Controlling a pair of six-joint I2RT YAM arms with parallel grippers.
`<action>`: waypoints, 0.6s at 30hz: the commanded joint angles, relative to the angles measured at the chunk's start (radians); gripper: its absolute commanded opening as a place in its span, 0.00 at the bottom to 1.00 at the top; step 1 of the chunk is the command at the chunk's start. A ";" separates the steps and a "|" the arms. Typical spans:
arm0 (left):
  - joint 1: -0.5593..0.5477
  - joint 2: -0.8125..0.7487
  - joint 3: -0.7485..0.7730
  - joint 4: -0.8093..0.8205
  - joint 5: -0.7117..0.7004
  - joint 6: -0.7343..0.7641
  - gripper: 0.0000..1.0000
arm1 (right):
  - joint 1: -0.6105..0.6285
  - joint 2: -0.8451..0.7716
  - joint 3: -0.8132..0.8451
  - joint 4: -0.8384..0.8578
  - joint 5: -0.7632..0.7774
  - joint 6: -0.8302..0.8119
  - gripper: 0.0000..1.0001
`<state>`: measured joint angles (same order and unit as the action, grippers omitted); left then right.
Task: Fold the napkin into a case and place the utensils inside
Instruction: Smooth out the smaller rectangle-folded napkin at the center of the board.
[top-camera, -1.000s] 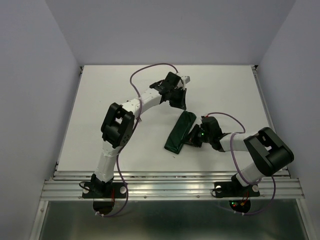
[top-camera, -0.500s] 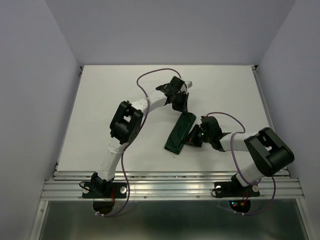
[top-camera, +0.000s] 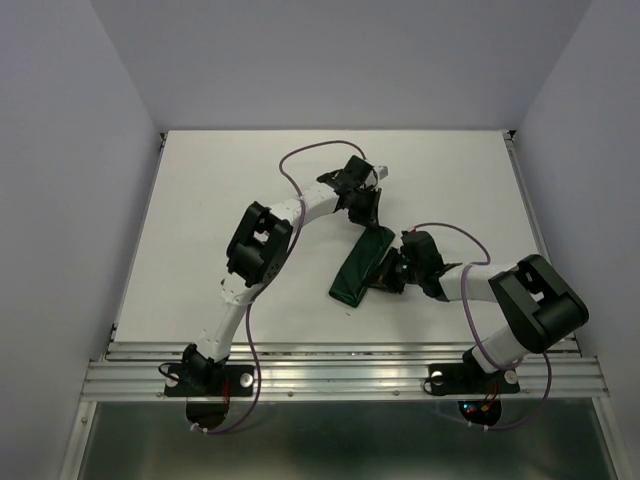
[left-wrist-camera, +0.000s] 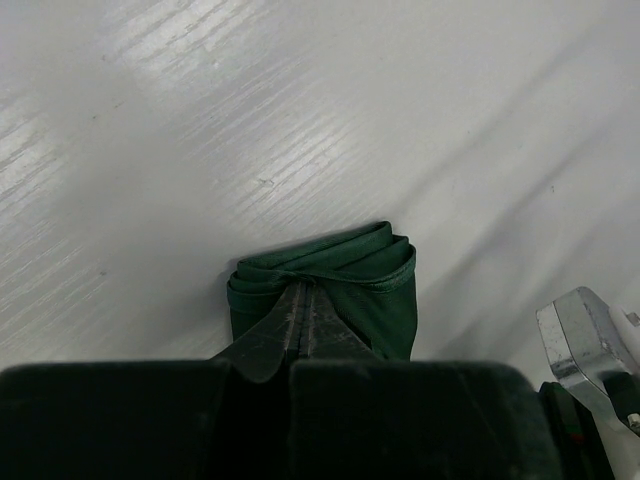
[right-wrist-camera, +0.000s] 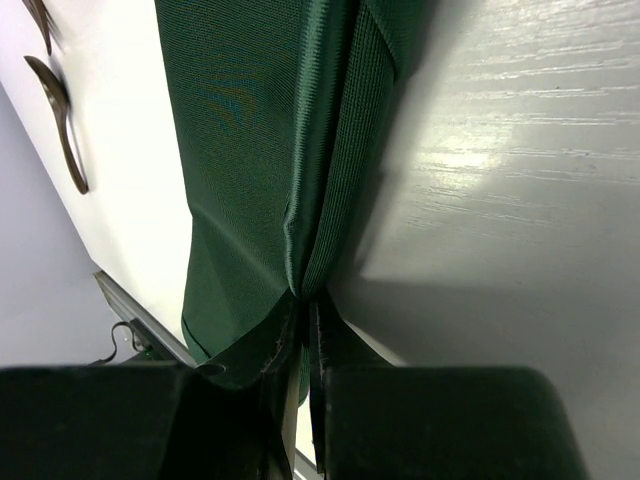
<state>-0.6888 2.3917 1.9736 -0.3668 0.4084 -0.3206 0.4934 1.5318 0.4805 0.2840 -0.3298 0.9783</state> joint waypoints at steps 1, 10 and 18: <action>-0.008 -0.046 0.048 -0.018 0.007 0.005 0.00 | 0.011 0.014 0.029 -0.051 0.040 -0.026 0.01; -0.008 -0.180 0.139 -0.180 -0.016 0.080 0.27 | 0.011 0.019 0.073 -0.052 0.113 0.002 0.01; -0.008 -0.291 0.131 -0.279 -0.080 0.110 0.57 | 0.011 0.102 0.170 -0.048 0.202 0.003 0.01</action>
<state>-0.6910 2.2211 2.0769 -0.5785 0.3660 -0.2447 0.4992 1.5967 0.5865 0.2440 -0.2192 0.9844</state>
